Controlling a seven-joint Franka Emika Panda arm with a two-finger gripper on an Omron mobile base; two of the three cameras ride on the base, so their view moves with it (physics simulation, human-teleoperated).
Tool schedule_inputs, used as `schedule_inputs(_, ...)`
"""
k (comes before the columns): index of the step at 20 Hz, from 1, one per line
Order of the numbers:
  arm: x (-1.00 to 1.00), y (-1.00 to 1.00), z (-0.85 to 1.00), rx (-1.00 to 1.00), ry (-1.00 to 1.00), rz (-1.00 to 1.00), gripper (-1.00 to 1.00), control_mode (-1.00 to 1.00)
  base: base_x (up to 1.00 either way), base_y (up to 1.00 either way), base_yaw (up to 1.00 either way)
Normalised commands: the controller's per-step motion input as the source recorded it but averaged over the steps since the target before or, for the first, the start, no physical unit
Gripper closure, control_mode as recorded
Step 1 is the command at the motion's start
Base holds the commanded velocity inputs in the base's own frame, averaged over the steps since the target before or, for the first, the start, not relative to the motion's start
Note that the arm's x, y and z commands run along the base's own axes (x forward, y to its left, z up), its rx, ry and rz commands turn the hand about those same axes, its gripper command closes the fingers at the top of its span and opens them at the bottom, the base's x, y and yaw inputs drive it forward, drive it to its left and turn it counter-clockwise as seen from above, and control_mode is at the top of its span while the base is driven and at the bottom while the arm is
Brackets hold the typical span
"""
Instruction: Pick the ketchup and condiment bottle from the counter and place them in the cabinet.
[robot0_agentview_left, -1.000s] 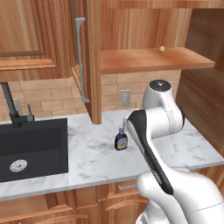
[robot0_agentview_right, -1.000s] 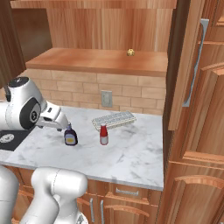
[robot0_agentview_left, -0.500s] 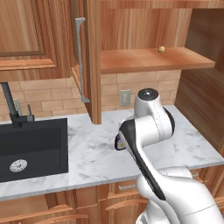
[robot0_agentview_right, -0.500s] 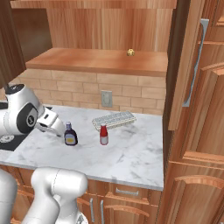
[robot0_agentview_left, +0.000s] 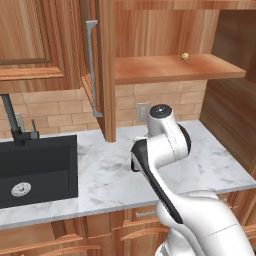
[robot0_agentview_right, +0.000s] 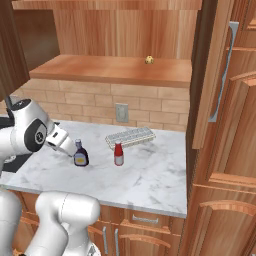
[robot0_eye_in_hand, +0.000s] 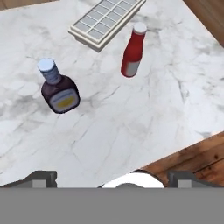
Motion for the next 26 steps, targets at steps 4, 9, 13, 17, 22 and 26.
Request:
schedule_inputs(4,0.27,0.0,-0.14,0.0,0.0,-0.05,-1.0,-1.0,0.0,0.0,0.0)
schedule_inputs(9,0.29,0.0,-0.17,0.0,0.0,-0.04,-1.0,-1.0,0.0,0.0,0.0)
schedule_inputs(13,0.18,0.03,-0.18,0.0,0.0,-0.04,-1.0,-1.0,0.0,0.0,0.0)
schedule_inputs(17,0.18,0.12,-0.2,-0.01,0.0,-0.06,-1.0,-1.0,0.0,0.0,0.0)
schedule_inputs(22,0.2,0.19,-0.2,-0.03,0.0,-0.07,-1.0,-1.0,0.0,0.0,0.0)
schedule_inputs(26,0.23,0.17,-0.17,-0.02,0.0,-0.04,-1.0,-1.0,0.0,0.0,0.0)
